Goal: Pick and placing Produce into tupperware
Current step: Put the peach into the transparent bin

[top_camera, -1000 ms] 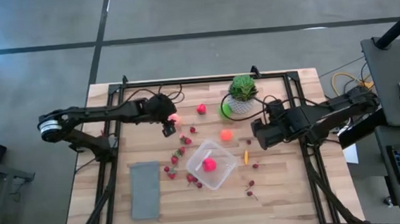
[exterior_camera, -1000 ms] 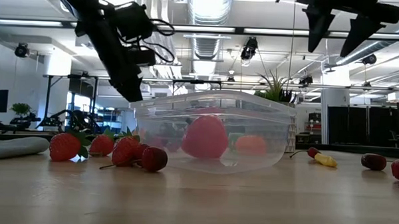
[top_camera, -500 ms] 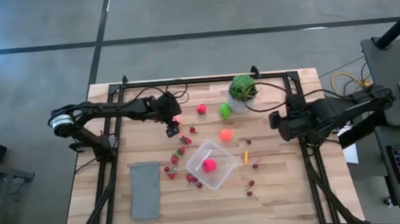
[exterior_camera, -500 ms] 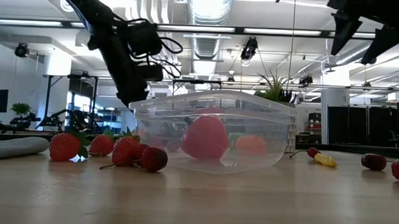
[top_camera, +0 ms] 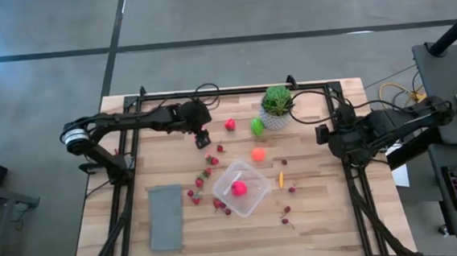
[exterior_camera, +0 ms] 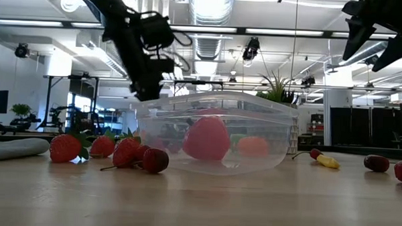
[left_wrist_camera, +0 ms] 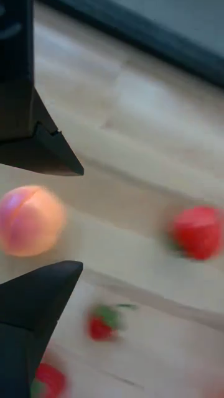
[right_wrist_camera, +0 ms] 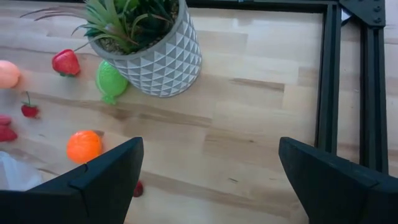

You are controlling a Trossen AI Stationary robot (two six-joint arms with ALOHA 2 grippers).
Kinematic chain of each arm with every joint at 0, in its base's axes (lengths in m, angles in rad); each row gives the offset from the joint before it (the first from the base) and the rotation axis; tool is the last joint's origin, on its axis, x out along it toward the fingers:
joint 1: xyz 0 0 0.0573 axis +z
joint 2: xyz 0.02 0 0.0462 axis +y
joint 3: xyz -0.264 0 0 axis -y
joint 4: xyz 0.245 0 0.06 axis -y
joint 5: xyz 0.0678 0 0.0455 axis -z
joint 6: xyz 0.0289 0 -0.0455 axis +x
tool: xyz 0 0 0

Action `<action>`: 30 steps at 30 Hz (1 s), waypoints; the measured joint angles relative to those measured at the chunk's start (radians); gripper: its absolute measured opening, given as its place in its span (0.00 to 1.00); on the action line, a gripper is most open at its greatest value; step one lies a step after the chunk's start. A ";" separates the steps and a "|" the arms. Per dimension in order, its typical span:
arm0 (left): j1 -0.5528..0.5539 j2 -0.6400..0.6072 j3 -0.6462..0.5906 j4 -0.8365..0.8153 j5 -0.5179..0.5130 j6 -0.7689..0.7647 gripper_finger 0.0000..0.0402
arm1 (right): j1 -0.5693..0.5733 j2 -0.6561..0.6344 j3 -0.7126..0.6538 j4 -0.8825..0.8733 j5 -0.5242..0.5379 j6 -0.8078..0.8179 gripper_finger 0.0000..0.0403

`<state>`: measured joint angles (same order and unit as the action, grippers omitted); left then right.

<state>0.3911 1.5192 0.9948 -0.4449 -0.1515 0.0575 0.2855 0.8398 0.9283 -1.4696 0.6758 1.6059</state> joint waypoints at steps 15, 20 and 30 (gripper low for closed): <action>0.000 -0.016 0.050 -0.097 -0.031 -0.222 0.64 | 0.000 -0.001 0.000 0.009 0.005 -0.051 0.91; 0.000 -0.016 0.007 -0.141 0.004 -0.237 0.71 | 0.000 -0.001 0.000 0.012 0.005 -0.070 0.91; 0.000 -0.016 -0.080 -0.092 0.068 -0.021 0.72 | 0.000 -0.001 0.000 0.014 -0.007 -0.087 0.91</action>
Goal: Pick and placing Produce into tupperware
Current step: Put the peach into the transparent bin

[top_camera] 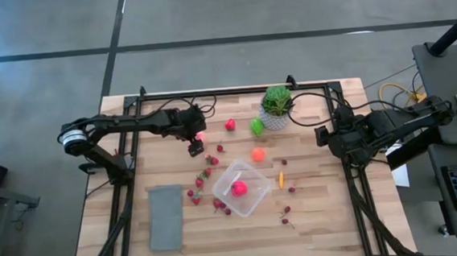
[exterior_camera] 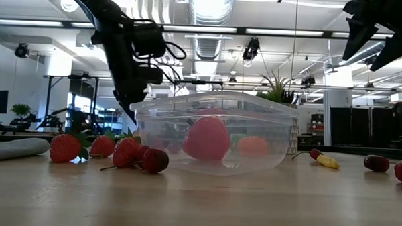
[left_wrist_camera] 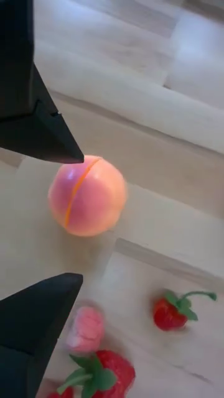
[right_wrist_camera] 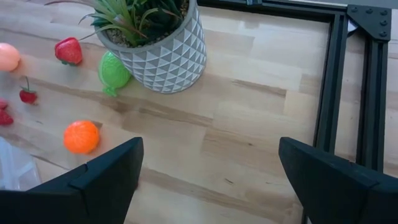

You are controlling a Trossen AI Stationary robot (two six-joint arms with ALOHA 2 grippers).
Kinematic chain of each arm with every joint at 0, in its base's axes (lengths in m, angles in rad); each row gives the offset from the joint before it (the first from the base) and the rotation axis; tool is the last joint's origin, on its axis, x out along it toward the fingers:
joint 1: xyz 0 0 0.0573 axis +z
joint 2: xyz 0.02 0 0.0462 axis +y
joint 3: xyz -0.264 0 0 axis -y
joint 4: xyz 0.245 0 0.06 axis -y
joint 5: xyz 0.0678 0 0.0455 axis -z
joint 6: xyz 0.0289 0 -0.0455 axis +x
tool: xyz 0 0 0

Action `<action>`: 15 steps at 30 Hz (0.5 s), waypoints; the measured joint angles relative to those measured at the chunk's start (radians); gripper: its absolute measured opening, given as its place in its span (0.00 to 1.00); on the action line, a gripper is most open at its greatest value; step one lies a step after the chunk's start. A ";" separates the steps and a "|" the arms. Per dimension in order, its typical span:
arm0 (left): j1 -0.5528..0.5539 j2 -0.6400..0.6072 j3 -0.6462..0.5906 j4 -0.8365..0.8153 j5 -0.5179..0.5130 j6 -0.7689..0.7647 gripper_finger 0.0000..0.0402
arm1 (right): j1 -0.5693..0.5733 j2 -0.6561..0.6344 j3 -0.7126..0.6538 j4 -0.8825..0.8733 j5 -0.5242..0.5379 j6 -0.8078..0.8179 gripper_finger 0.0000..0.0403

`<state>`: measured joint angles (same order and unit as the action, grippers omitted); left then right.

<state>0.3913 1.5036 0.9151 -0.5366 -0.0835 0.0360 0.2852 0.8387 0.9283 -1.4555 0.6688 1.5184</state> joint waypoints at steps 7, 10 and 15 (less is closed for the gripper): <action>0.001 0.000 -0.037 0.096 0.001 -0.003 0.72 | 0.000 0.001 -0.001 0.000 -0.013 -0.002 0.91; 0.001 0.000 -0.053 0.110 0.015 -0.003 0.72 | 0.000 0.001 -0.001 0.000 -0.013 -0.005 0.91; 0.001 0.006 -0.059 0.124 0.012 -0.003 0.72 | 0.000 0.001 -0.002 -0.001 -0.013 -0.012 0.91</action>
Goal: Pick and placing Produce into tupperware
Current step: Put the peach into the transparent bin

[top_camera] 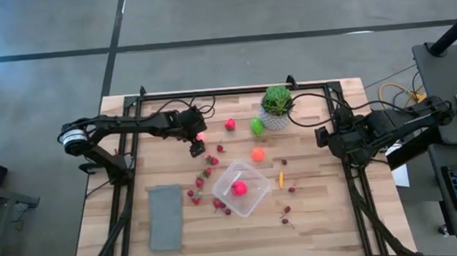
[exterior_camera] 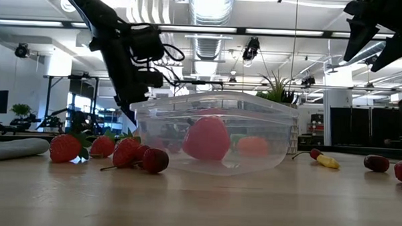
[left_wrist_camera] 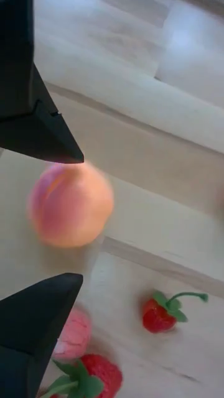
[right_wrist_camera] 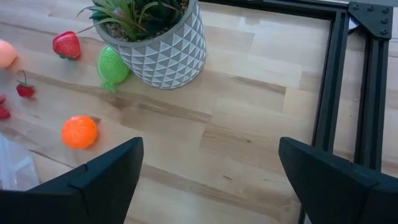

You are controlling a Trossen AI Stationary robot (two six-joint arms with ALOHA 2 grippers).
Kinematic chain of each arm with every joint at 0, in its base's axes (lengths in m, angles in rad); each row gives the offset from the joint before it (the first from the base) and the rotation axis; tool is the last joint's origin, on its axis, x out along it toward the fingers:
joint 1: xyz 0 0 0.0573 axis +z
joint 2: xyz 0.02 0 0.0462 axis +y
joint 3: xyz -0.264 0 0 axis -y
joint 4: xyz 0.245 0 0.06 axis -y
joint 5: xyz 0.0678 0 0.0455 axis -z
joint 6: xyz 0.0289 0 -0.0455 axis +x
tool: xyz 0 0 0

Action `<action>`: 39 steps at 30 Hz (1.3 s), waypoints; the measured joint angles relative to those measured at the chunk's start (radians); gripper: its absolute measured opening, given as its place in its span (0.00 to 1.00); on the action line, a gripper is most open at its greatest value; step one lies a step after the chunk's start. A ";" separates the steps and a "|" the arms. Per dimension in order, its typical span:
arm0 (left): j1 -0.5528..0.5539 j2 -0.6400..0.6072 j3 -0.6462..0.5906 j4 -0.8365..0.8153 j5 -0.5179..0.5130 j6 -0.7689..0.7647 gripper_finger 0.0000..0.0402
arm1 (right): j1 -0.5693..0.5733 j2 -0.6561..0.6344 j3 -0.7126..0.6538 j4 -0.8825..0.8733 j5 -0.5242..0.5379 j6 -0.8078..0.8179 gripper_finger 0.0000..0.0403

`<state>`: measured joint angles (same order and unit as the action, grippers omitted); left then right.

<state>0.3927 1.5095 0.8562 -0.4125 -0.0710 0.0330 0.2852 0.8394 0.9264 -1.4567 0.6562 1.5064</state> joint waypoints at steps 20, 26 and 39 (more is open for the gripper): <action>0.000 0.109 0.020 0.035 -0.012 0.043 0.72 | 0.000 0.000 -0.007 0.000 -0.009 0.020 0.91; 0.000 0.109 0.020 0.040 -0.014 0.062 0.66 | 0.000 0.000 -0.007 0.000 -0.008 0.022 0.91; -0.001 0.108 0.027 0.064 -0.015 0.059 0.57 | 0.000 0.000 -0.007 0.000 -0.008 0.030 0.91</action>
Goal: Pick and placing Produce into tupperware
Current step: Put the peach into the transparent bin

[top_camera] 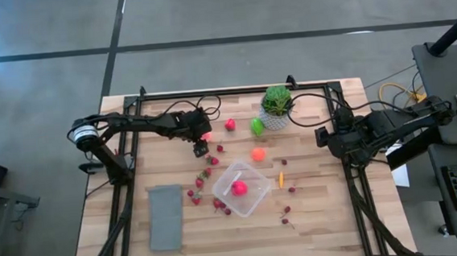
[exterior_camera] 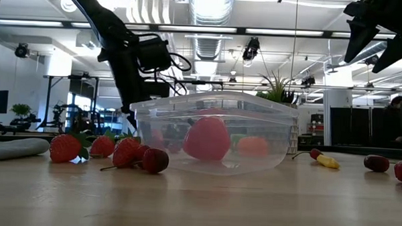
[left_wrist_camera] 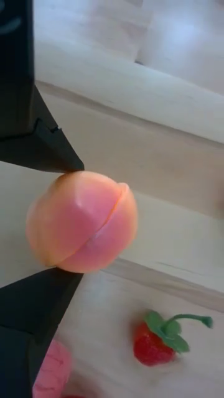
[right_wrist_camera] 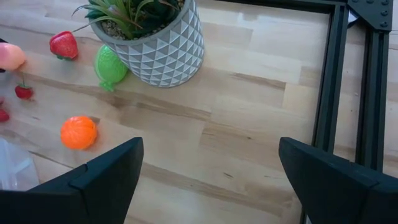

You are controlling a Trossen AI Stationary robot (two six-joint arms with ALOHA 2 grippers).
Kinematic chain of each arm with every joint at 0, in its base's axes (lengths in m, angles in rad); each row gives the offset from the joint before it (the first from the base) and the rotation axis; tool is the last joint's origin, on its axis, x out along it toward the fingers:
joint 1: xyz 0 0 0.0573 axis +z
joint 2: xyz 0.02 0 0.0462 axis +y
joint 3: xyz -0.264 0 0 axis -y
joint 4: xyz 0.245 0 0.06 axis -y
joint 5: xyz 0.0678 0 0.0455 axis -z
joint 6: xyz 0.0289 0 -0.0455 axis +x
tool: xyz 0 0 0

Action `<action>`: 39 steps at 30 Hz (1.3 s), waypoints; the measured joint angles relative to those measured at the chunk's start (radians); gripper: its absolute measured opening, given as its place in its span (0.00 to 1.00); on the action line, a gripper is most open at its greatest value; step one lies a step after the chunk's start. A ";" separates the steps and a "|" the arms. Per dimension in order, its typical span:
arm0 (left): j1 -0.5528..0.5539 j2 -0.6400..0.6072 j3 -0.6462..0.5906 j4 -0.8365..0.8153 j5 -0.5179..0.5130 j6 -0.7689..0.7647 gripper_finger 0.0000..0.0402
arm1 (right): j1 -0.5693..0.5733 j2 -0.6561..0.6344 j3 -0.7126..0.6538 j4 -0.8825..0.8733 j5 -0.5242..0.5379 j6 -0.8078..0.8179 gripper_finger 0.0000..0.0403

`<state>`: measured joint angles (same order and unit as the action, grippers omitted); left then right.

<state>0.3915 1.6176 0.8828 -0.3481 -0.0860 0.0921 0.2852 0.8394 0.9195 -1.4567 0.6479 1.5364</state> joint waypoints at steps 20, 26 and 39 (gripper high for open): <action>-0.250 -0.199 0.106 -0.026 0.113 -0.250 0.56 | 0.000 -0.001 0.000 0.007 -0.016 -0.116 0.91; -0.423 -0.183 0.146 0.025 0.120 -0.438 0.56 | 0.000 -0.001 0.000 0.026 -0.053 -0.209 0.91; -0.561 0.070 0.225 0.149 0.079 -0.532 0.56 | 0.001 0.006 0.000 0.098 -0.116 -0.284 0.91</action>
<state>-0.1691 1.6874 1.1074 -0.1991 -0.0068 -0.4397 0.2857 0.8459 0.9195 -1.3591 0.5318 1.2522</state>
